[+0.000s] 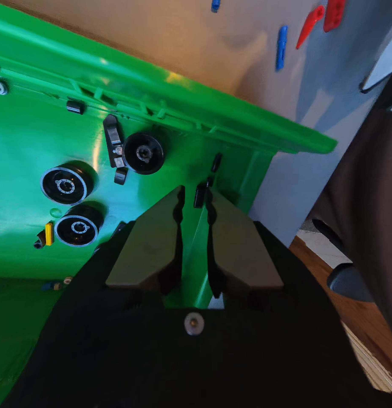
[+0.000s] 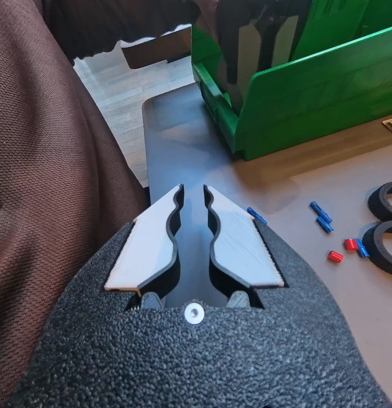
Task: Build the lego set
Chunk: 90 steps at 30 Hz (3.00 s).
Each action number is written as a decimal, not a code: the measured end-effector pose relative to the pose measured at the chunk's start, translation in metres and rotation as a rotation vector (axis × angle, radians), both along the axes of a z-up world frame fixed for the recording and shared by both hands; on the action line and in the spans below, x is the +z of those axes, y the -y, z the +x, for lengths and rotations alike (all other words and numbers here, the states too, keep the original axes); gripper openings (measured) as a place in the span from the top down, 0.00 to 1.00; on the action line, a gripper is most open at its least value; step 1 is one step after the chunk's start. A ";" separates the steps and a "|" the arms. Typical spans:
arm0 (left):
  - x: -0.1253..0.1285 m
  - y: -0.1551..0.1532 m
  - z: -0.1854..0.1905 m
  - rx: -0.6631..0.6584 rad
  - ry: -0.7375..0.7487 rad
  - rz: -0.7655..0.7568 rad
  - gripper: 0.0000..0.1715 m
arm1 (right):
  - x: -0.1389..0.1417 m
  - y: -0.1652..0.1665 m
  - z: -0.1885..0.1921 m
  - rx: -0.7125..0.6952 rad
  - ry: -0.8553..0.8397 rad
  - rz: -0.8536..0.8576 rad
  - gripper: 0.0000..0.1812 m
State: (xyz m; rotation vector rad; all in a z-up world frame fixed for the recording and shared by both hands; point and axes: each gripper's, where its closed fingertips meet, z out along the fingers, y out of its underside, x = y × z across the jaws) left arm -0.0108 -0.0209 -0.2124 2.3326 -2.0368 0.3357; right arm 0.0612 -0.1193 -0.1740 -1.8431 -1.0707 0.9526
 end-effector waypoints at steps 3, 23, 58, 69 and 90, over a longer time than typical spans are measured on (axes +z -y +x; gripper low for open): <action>-0.007 -0.001 0.000 0.012 -0.020 -0.006 0.91 | 0.002 0.000 0.001 0.005 -0.016 -0.004 0.91; 0.009 0.012 0.032 0.148 0.201 -0.422 1.00 | 0.001 -0.001 0.001 -0.002 -0.008 -0.007 0.91; -0.011 -0.033 -0.003 0.034 0.031 0.257 0.99 | 0.005 0.002 0.002 -0.005 -0.030 0.018 0.91; 0.017 -0.043 -0.013 0.138 0.071 0.337 0.99 | 0.015 0.013 0.008 -0.025 -0.050 0.075 0.92; 0.034 0.078 0.170 0.330 0.467 0.380 1.00 | 0.048 0.069 0.101 -0.325 -0.076 0.212 0.89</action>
